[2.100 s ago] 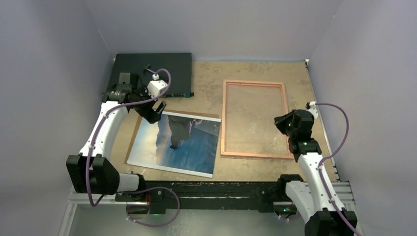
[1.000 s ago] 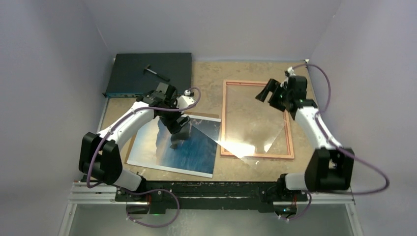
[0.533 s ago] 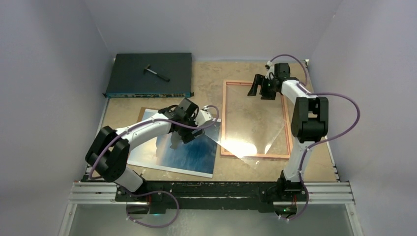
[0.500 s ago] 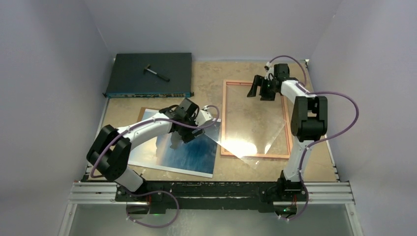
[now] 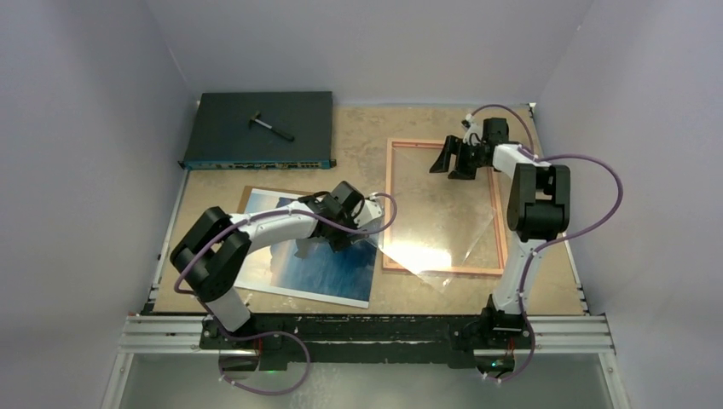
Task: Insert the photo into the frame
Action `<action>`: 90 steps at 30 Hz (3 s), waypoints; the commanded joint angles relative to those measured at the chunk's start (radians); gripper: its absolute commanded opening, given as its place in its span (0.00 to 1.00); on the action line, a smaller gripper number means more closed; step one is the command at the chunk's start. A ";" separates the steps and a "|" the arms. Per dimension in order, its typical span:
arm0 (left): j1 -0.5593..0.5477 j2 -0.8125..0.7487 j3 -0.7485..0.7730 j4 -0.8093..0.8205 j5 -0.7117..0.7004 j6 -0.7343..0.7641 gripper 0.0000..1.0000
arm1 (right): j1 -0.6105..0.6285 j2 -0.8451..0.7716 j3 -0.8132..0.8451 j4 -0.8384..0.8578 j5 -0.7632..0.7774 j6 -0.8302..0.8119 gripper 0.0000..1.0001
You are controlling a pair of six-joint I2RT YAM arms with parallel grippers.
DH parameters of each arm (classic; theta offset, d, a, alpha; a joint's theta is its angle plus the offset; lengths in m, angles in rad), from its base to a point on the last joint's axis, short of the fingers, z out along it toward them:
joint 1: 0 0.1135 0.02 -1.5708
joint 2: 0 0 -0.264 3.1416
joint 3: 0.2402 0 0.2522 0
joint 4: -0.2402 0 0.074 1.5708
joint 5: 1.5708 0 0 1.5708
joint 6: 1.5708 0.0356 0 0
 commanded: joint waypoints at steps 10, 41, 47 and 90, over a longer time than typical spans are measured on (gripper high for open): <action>-0.020 0.130 0.081 0.116 -0.198 -0.032 0.75 | 0.002 -0.209 -0.279 0.112 -0.153 0.093 0.70; -0.020 0.146 0.066 0.171 -0.244 0.077 0.73 | 0.007 -0.709 -0.670 0.177 -0.298 0.194 0.31; -0.014 0.125 0.134 0.122 -0.227 0.046 0.78 | 0.013 -0.789 -0.668 0.139 -0.238 0.199 0.03; 0.011 0.240 0.386 -0.034 0.066 -0.136 0.83 | -0.019 -1.075 -0.323 0.065 0.396 0.415 0.00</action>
